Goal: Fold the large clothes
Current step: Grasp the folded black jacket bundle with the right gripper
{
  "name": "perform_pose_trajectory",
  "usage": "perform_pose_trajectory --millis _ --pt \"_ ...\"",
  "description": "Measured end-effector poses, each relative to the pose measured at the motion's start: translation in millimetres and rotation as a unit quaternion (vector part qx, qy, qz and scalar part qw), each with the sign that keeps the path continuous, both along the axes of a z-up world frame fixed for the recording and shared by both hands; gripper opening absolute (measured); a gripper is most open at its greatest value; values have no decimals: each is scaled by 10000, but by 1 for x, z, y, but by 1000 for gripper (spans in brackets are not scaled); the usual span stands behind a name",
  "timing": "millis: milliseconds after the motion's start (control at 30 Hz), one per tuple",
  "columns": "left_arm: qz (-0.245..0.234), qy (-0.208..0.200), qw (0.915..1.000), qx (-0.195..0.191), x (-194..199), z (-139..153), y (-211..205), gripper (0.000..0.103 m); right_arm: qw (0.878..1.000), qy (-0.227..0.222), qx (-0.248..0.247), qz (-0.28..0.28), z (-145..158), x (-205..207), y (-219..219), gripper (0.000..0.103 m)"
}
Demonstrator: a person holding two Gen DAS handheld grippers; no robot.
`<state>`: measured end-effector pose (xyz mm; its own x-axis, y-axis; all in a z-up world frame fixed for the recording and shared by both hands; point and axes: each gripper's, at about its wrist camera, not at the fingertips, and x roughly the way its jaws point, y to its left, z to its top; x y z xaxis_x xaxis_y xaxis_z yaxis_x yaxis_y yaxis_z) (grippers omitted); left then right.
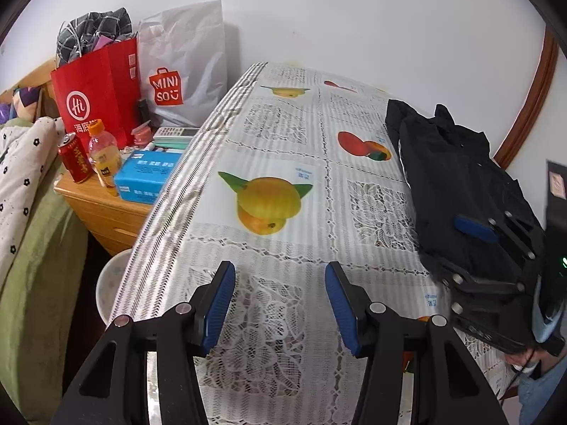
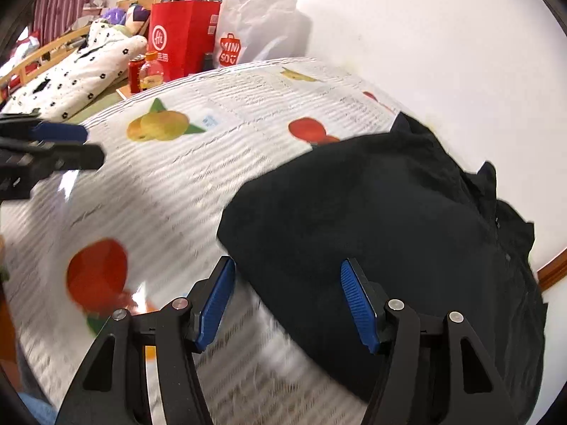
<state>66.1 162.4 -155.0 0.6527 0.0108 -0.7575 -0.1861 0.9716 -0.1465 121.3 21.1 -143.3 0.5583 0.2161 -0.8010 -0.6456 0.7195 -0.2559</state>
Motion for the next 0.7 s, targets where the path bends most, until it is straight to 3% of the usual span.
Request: perform_pose_trajectory --millis 67,133,200,300,433,600,700 --pt "-8 -5 10000 -51 -1 -1 0 50 10000 -7 15 31 -1 7 7 48" --pt "-9 1 10000 -71 -3 -3 0 50 10000 52 5 27 -3 12 12 28" --pt "-23 15 10000 -68 -3 -4 0 50 9999 -40 -146 -40 -5 16 19 14" --pt "11 -8 9999 -116 0 -4 1 50 9999 102 2 3 -3 29 26 11" --pt "-14 -30 9998 -197 6 -1 -2 50 9954 424 850 -84 19 45 16 9" --pt "-236 -120 9996 -71 13 8 -20 50 9790 7 1976 -501 78 52 -40 9" --pt "-438 -197 9988 -86 20 13 -38 50 9695 -238 2304 -804 103 56 -86 8"
